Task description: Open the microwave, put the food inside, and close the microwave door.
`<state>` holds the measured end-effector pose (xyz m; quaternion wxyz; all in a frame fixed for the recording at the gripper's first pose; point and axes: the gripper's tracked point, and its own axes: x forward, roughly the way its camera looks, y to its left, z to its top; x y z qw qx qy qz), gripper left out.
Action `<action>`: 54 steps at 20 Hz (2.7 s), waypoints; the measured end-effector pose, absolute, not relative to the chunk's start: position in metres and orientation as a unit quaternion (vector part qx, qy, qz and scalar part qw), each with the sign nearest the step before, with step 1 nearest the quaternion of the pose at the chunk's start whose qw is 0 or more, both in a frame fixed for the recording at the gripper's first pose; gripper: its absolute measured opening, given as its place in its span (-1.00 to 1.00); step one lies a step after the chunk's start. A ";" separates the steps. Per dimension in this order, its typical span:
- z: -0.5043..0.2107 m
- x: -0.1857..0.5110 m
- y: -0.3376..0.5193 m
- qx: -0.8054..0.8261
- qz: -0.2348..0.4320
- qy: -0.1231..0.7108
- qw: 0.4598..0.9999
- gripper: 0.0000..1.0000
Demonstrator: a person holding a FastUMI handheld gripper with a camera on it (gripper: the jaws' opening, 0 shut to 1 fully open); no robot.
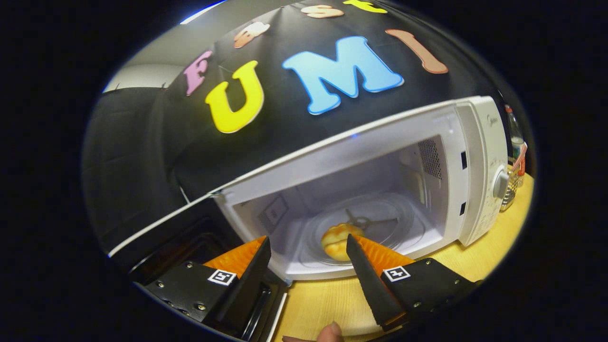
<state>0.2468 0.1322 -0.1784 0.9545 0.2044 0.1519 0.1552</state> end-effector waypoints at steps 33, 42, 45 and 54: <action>-0.148 -0.011 0.308 0.033 0.355 0.095 0.929 -0.63; -0.181 0.008 0.219 0.053 0.260 0.144 0.953 -0.98; -0.185 0.027 0.178 0.045 0.214 0.136 0.966 -0.98; -0.180 0.095 0.056 0.015 0.079 0.110 0.991 -0.98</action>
